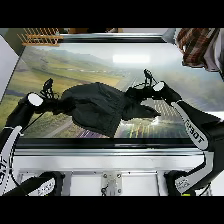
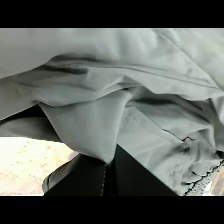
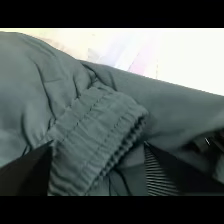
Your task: Fold the clothes and pants, and hang the long-sleeved shirts on hangers.
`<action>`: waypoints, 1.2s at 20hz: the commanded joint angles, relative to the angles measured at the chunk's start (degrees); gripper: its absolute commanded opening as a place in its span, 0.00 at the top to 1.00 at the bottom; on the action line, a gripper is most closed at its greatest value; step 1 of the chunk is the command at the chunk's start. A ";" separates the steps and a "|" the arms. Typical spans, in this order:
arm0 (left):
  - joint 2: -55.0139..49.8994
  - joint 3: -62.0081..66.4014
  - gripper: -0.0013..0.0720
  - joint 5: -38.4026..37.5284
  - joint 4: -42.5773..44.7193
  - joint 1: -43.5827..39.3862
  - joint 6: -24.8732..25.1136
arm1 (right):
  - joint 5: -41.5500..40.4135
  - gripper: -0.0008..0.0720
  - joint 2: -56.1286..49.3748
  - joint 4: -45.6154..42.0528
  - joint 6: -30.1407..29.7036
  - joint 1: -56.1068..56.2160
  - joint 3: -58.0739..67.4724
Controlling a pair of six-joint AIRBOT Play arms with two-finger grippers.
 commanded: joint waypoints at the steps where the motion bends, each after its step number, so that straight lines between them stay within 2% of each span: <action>1: 0.04 0.07 0.96 0.68 0.11 0.20 -0.07 | -1.31 0.40 -1.95 1.03 -0.22 0.33 0.92; 2: 0.04 0.07 0.96 0.68 0.09 0.31 -0.07 | -2.14 0.48 -1.92 1.14 -0.22 0.33 0.92; 3: 0.04 0.07 0.96 0.68 0.09 0.31 -0.07 | -3.06 0.64 -1.92 2.16 -0.24 0.35 0.92; 4: 0.04 0.09 0.96 0.74 0.07 0.31 -0.07 | -3.48 0.91 -1.79 2.56 -0.24 0.35 0.92; 5: 0.04 0.24 0.96 1.05 0.17 0.31 -0.04 | -3.61 0.97 -1.27 2.40 -0.31 0.35 0.92; 6: -0.04 1.14 0.96 1.42 0.52 0.39 0.07 | -3.52 0.97 -0.13 1.07 -0.37 0.20 0.92; 8: -2.03 7.54 0.96 0.07 3.61 1.03 0.44 | -1.86 0.97 4.76 -7.65 1.09 0.11 0.79; 12: -11.93 27.12 0.96 -5.40 6.05 0.48 1.55 | 6.69 0.97 21.66 -29.07 15.06 1.49 -6.27; 15: -20.02 40.41 0.96 -5.42 6.05 -1.79 1.53 | 9.38 0.97 37.64 -31.12 23.82 5.38 -21.68; 19: -28.68 52.87 0.95 -8.39 6.14 -6.49 1.51 | 9.14 0.97 53.75 -30.99 39.69 14.16 -38.86; 20: -30.16 54.69 0.58 -9.97 6.19 -7.39 1.49 | 8.59 0.97 55.78 -30.99 41.07 15.65 -40.61; 21: -31.10 56.13 0.07 -11.26 6.19 -8.00 1.44 | 8.26 0.96 57.07 -30.99 41.05 16.52 -41.24; 22: -31.47 57.13 0.06 -12.74 6.16 -8.11 1.42 | 8.17 0.95 57.86 -30.93 41.03 16.63 -41.18; 23: -31.41 57.99 0.06 -14.73 6.16 -7.89 1.42 | 8.22 0.77 58.45 -31.19 41.00 16.35 -40.96; 24: -31.17 58.82 0.06 -17.44 6.12 -7.21 1.40 | 8.26 0.40 58.88 -31.45 40.68 15.56 -40.63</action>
